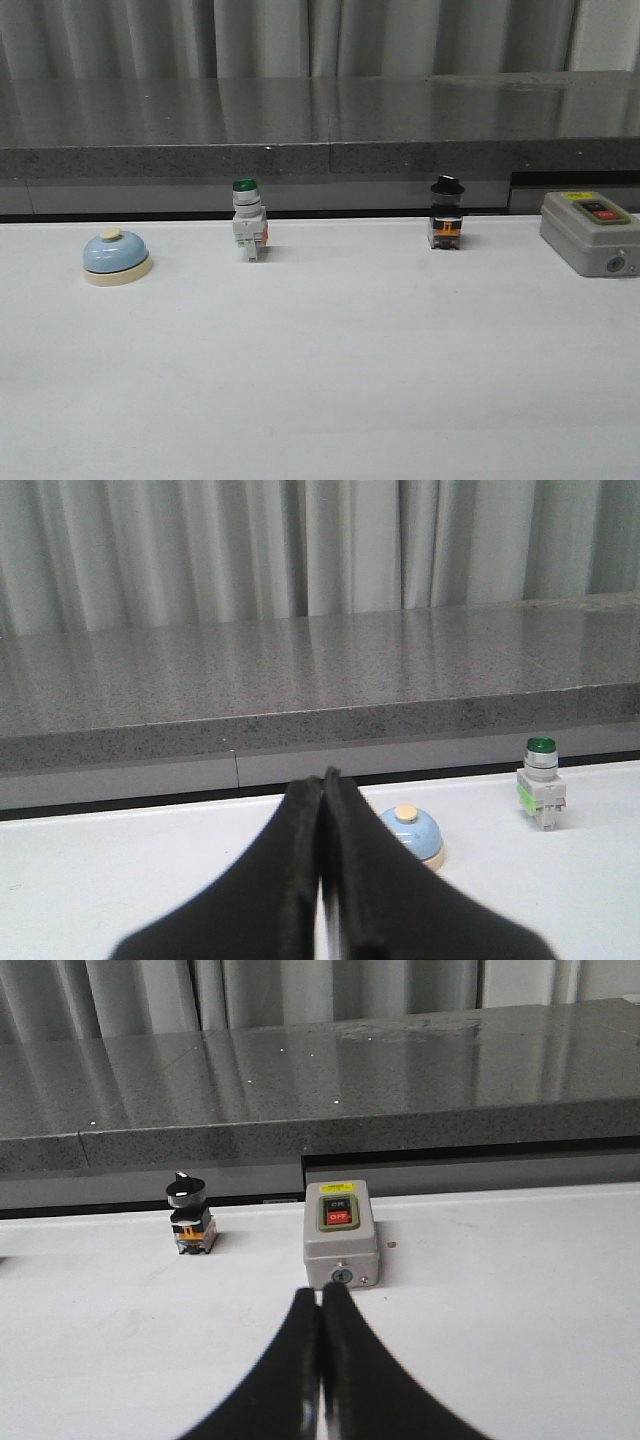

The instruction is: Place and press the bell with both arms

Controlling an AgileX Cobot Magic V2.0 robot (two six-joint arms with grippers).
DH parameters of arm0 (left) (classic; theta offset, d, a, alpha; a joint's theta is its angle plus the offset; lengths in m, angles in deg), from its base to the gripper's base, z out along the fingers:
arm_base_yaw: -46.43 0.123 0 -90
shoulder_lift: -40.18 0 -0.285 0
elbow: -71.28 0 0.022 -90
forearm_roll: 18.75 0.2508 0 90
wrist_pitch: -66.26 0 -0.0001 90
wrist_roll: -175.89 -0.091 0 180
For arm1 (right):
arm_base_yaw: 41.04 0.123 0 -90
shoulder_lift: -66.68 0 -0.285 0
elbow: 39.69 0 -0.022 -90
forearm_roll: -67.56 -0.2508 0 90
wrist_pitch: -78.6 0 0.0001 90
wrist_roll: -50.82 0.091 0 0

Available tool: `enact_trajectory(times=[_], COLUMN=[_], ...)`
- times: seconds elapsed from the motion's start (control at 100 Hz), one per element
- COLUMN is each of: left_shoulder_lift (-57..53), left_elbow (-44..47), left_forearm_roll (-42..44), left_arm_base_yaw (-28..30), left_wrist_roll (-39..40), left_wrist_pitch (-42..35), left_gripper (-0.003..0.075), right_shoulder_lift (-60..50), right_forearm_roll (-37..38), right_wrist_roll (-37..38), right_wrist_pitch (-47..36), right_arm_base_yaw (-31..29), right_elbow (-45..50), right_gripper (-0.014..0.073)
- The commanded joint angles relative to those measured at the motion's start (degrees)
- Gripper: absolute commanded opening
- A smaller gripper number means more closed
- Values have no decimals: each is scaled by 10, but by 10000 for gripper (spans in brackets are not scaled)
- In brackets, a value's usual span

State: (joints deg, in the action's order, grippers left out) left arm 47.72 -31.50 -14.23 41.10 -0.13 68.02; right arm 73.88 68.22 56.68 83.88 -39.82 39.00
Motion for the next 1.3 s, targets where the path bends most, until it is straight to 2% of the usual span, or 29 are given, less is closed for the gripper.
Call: enact_trajectory(times=[0.0, 0.58, 0.69, 0.77, 0.9, 1.06, 1.29], left_shoulder_lift=[-17, -17, -13, -3, 33, 100, 254], left_elbow=[24, 22, 5, -18, -48, -111, -272], left_forearm_roll=[0, -2, -26, -34, -101, -129, -138], left_arm_base_yaw=[-1, -1, -1, -1, -1, -1, -1], left_wrist_roll=[4, 4, 4, 4, 4, 4, -6], left_wrist_pitch=[-49, -62, -27, 8, 0, 12, 160], left_gripper=[-20, -20, -20, -20, -20, -20, -20], right_shoulder_lift=[-11, -11, -11, -11, -11, -11, -11], right_forearm_roll=[7, 7, 7, 7, 7, 7, 7], right_wrist_roll=[0, 0, 0, 0, 0, 0, 0], right_wrist_pitch=[-47, -47, -47, -47, -47, -47, -47], right_arm_base_yaw=[-1, -1, -1, -1, -1, -1, -1], right_elbow=[-8, -8, -8, -8, -8, -8, -8], right_gripper=[-60, -60, -60, -60, -60, -60, -60])
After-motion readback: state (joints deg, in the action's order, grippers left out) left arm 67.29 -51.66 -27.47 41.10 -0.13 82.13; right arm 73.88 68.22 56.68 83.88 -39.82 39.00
